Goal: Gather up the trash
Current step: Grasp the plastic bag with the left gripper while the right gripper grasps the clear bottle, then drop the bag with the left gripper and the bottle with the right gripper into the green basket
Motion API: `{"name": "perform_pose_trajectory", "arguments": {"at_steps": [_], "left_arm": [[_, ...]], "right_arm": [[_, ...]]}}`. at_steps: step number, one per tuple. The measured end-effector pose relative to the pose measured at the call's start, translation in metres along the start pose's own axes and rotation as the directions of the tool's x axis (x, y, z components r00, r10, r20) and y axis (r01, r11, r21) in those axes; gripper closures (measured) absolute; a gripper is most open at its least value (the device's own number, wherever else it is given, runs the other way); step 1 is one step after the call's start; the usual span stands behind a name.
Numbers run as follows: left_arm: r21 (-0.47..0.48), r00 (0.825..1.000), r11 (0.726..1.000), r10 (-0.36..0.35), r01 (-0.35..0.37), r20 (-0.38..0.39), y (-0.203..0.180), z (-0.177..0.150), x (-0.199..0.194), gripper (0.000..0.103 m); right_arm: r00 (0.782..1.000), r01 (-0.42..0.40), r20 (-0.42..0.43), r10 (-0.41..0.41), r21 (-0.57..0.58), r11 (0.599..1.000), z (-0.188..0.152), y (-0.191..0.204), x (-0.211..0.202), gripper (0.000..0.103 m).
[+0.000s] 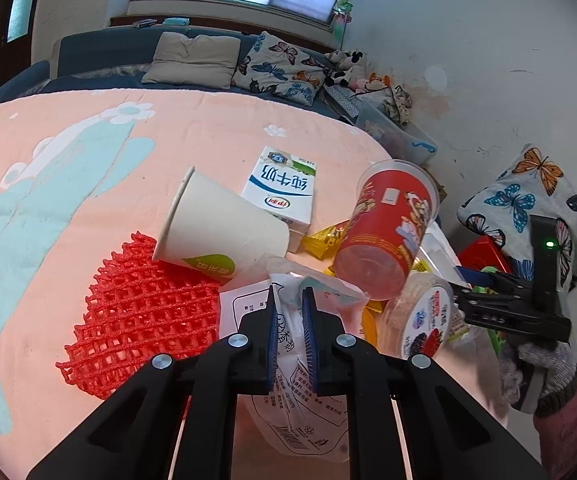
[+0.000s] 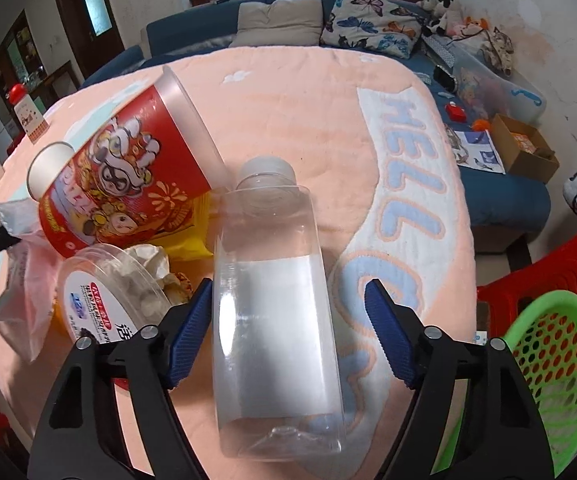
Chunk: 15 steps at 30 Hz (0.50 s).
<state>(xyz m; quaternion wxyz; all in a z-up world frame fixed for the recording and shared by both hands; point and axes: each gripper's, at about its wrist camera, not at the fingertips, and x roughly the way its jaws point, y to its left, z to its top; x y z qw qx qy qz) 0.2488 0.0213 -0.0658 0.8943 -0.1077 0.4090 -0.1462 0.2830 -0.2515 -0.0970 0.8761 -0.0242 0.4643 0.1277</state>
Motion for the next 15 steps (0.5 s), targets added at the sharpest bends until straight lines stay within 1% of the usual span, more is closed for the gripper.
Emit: {"name": "perform_pose_trajectory", "arguments": {"at_steps": [2,5,7,8,11,15], "left_arm": [[0.008,1.000,1.000,-0.002,0.002,0.007,-0.002,0.000,-0.004,0.093],[0.023,1.000,1.000,-0.012,0.012,0.020,-0.007,0.001,-0.011,0.093],[0.037,1.000,0.999,-0.016,0.015,0.027,-0.012,0.002,-0.016,0.094],[0.043,0.999,0.999,-0.019,0.018,0.031,-0.014,0.002,-0.019,0.095],[0.060,0.999,0.998,-0.028,0.025,0.046,-0.021,0.001,-0.029,0.095],[0.087,0.997,0.995,-0.044,0.038,0.065,-0.033,0.002,-0.043,0.096]], "right_arm": [[1.000,0.000,-0.007,0.000,-0.007,1.000,0.000,0.001,0.004,0.029],[1.000,-0.013,-0.010,0.013,-0.006,1.000,-0.001,0.002,0.006,0.035],[1.000,-0.029,-0.005,0.029,-0.004,1.000,-0.002,0.003,0.004,0.046],[0.999,-0.035,-0.003,0.035,-0.003,0.999,-0.002,0.004,0.002,0.047],[1.000,-0.028,0.011,0.028,0.000,1.000,-0.006,0.006,-0.006,0.047],[0.999,-0.040,0.037,0.039,0.025,0.999,-0.012,0.003,-0.020,0.048]]}}
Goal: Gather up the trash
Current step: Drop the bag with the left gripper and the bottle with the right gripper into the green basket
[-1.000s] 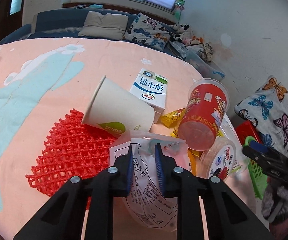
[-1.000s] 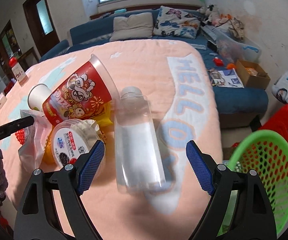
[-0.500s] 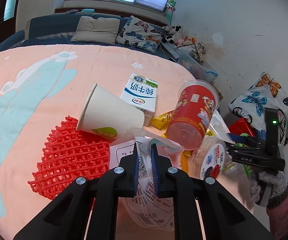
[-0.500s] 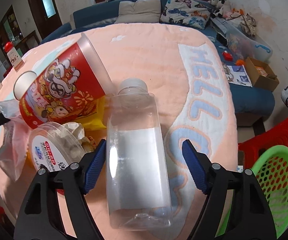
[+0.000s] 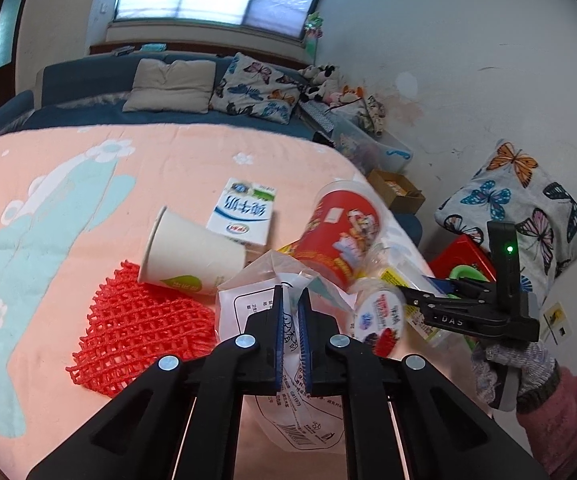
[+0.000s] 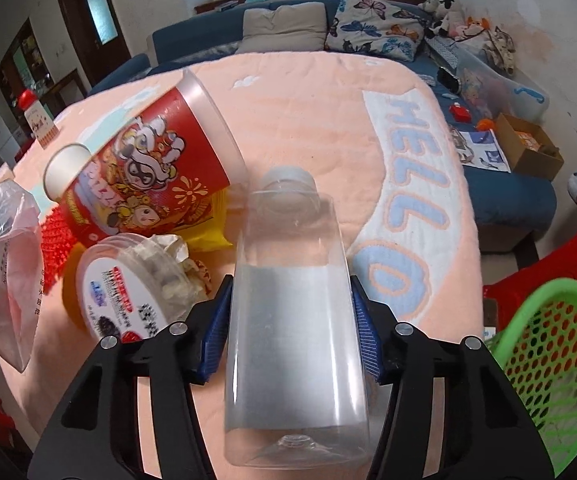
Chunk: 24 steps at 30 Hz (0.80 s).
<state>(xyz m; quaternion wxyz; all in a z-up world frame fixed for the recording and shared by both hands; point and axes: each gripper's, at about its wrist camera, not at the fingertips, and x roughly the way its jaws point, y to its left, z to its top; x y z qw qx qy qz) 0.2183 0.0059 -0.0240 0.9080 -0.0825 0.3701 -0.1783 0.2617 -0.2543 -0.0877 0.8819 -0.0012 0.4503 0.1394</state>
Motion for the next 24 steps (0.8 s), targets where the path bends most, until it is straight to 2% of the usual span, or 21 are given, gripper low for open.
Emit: {"name": "perform_pose_trajectory", "arguments": {"at_steps": [10,16,24], "left_arm": [[0.068,0.997,0.996,-0.057,0.054,0.042,-0.041,0.007,-0.024,0.098],[0.108,0.994,0.989,-0.103,0.098,0.042,-0.068,0.010,-0.023,0.098],[0.162,0.983,0.971,-0.181,0.176,0.016,-0.113,0.013,-0.010,0.098]], "right_arm": [[0.998,-0.015,0.062,0.011,0.066,0.998,-0.024,-0.013,-0.046,0.048],[0.995,0.014,0.094,-0.025,0.117,0.993,-0.040,-0.033,-0.069,0.048],[0.987,0.096,0.108,-0.121,0.212,0.973,-0.065,-0.081,-0.099,0.048]]}}
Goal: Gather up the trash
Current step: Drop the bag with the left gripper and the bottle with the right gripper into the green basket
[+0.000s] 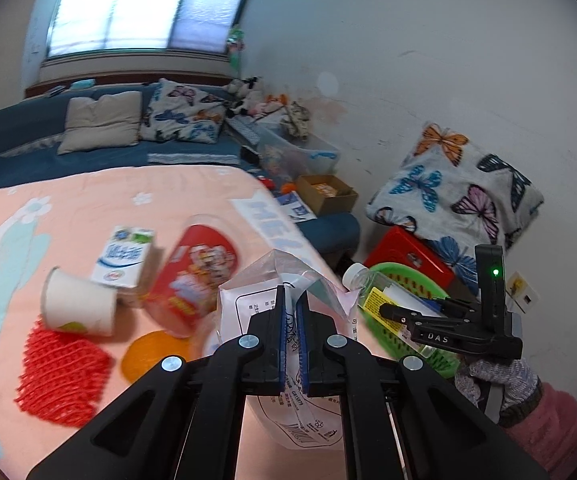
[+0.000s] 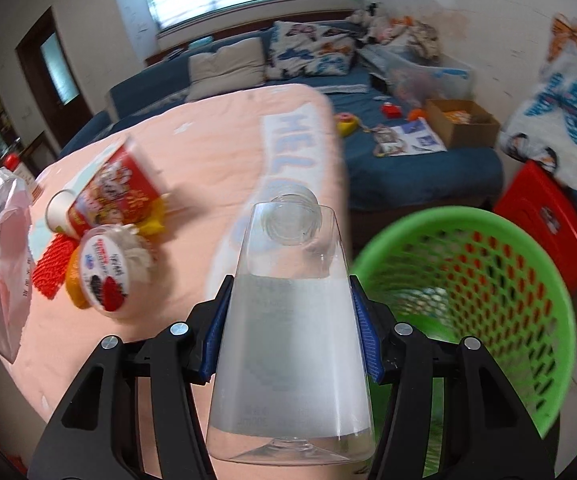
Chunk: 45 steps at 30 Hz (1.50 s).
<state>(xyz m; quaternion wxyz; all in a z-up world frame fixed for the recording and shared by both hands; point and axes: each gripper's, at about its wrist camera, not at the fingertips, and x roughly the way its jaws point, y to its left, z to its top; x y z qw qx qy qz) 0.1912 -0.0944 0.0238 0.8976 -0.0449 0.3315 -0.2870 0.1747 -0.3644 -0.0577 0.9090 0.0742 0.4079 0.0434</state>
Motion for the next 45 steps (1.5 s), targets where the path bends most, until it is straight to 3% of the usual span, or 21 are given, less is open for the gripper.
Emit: {"name": "perform_pose_trajectory", "arguments": {"at_steps": [8,18,23,40,45], "left_arm": [[0.060,0.996,0.995,-0.083,0.086,-0.040,-0.049,0.012,0.037,0.098],[0.122,0.986,0.981,-0.142,0.152,-0.087,-0.100,0.020,0.075,0.098],[0.153,0.980,0.972,-0.163,0.179,-0.113,-0.124,0.021,0.095,0.098],[0.187,0.959,0.959,-0.171,0.215,-0.227,-0.176,0.004,0.164,0.098],[0.193,0.953,0.957,-0.164,0.217,-0.256,-0.181,-0.006,0.174,0.089]], "right_arm": [[0.991,0.128,-0.041,-0.125,0.086,0.988,-0.022,-0.065,-0.009,0.048],[0.979,0.192,-0.101,-0.177,0.172,0.966,-0.047,-0.115,0.000,0.047],[0.981,0.190,-0.087,-0.175,0.203,0.961,-0.052,-0.126,-0.004,0.041],[0.975,0.223,-0.015,-0.224,0.187,0.957,-0.065,-0.129,-0.053,0.035],[0.974,0.221,0.003,-0.226,0.196,0.955,-0.068,-0.131,-0.063,0.034]]}}
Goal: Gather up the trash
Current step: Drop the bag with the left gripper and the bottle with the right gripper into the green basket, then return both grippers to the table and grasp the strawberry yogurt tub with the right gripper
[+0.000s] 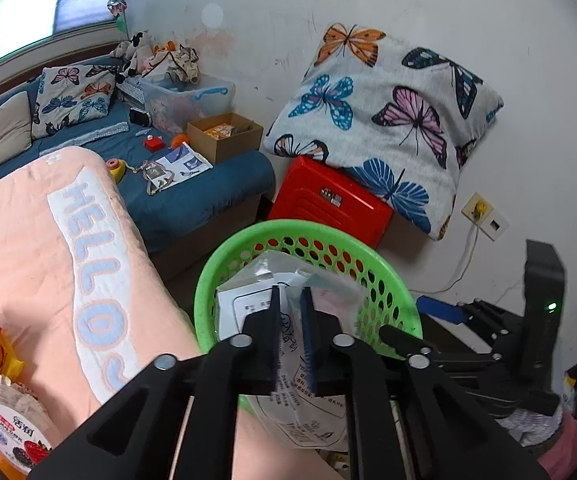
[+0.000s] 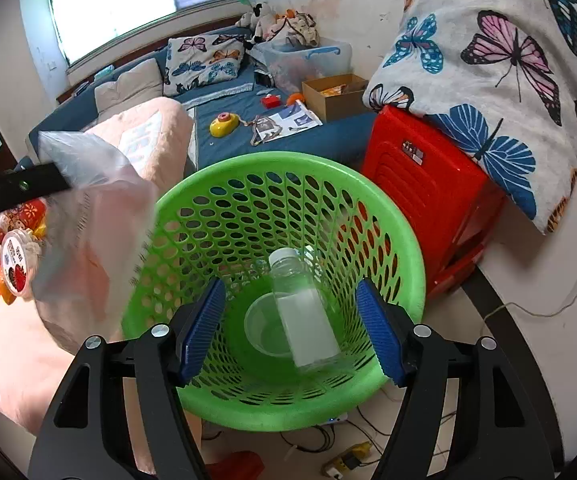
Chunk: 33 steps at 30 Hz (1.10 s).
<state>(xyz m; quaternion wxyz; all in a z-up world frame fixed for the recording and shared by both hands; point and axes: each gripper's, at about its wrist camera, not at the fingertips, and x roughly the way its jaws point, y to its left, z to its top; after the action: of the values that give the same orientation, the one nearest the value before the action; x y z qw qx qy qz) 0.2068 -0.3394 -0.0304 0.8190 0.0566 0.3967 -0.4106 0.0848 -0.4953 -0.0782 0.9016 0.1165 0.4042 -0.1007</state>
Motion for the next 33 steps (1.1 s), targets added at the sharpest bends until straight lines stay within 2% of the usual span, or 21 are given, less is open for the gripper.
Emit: {"name": "perform_pose_trajectory", "arguments": {"at_steps": [2,4,6,7,12,17,24,33], "left_arm": [[-0.001,1.000,1.000,-0.001,0.001,-0.009,-0.001,-0.002,0.003,0.088],[0.000,1.000,1.000,-0.002,0.002,-0.015,-0.002,-0.005,0.003,0.081],[0.001,1.000,1.000,0.000,0.000,-0.012,-0.003,-0.005,0.003,0.064],[0.005,1.000,1.000,0.003,-0.003,-0.002,-0.003,-0.007,0.001,0.063],[0.000,1.000,1.000,-0.003,0.003,0.016,0.001,-0.012,-0.013,0.059],[-0.035,0.999,0.999,0.034,-0.033,0.038,0.020,-0.024,-0.037,0.058],[-0.115,0.990,0.987,0.118,-0.108,0.080,0.064,-0.047,-0.084,0.058],[-0.213,0.959,0.947,0.265,-0.239,0.099,0.131,-0.093,-0.148,0.053]], "right_arm": [[1.000,-0.001,0.006,0.001,0.002,1.000,-0.001,-0.001,-0.003,0.034],[1.000,-0.002,0.014,0.002,0.008,1.000,-0.001,-0.001,-0.005,0.034],[1.000,-0.004,0.020,0.004,0.012,1.000,-0.001,-0.002,-0.007,0.034],[1.000,-0.003,0.023,0.003,0.012,1.000,-0.001,-0.001,-0.008,0.034],[0.999,-0.009,0.036,0.009,0.009,1.000,0.000,0.004,-0.016,0.034],[0.998,-0.037,0.052,0.038,-0.020,0.999,0.003,0.024,-0.023,0.034],[0.993,-0.097,0.055,0.102,-0.086,0.992,0.009,0.065,-0.022,0.029],[0.979,-0.194,0.029,0.204,-0.209,0.959,0.009,0.143,-0.016,0.025]]}}
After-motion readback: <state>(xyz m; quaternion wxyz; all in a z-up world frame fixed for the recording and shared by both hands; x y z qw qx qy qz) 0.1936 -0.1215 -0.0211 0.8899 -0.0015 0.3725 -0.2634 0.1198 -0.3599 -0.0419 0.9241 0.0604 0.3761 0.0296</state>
